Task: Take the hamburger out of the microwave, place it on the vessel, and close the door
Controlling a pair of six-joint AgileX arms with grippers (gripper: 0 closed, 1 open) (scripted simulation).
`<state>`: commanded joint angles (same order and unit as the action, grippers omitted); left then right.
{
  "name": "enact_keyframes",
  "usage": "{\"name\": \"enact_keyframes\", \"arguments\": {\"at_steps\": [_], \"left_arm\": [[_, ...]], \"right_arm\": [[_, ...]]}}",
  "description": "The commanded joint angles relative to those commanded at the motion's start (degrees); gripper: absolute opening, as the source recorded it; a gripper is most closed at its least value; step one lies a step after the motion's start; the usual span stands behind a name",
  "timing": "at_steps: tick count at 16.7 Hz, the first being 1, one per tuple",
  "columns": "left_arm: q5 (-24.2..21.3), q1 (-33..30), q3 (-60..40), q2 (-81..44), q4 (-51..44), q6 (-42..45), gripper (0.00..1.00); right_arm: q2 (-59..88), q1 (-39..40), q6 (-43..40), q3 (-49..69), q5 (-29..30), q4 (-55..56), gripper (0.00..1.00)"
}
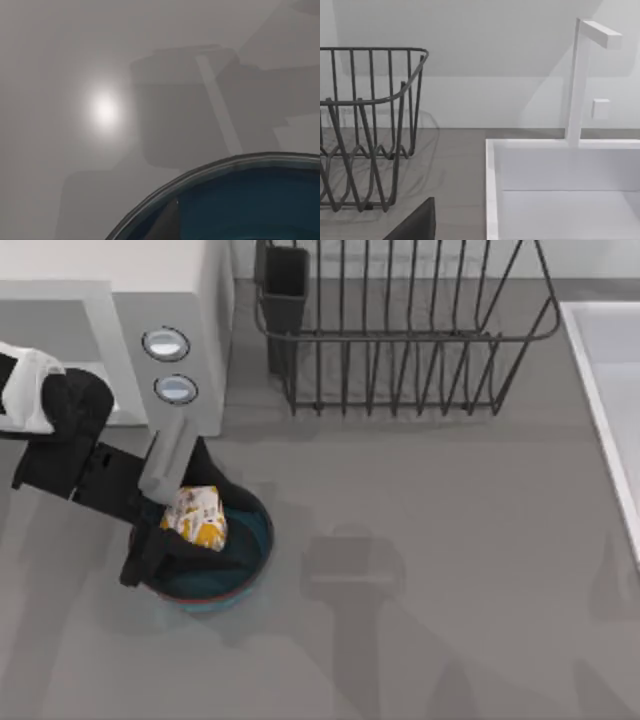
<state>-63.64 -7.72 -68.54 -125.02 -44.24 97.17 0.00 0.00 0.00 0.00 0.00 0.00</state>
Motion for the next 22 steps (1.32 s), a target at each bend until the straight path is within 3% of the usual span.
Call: {"name": "enact_keyframes", "arguments": {"at_steps": [10, 22], "left_arm": [[0.0, 0.0, 0.0, 0.0, 0.0, 0.0, 0.98], [0.7, 0.5, 1.0, 3.7, 1.1, -0.8, 1.00]], "right_arm": [[0.0, 0.0, 0.0, 0.0, 0.0, 0.0, 1.00], [0.0, 0.0, 0.0, 0.0, 0.0, 0.0, 1.00]]}}
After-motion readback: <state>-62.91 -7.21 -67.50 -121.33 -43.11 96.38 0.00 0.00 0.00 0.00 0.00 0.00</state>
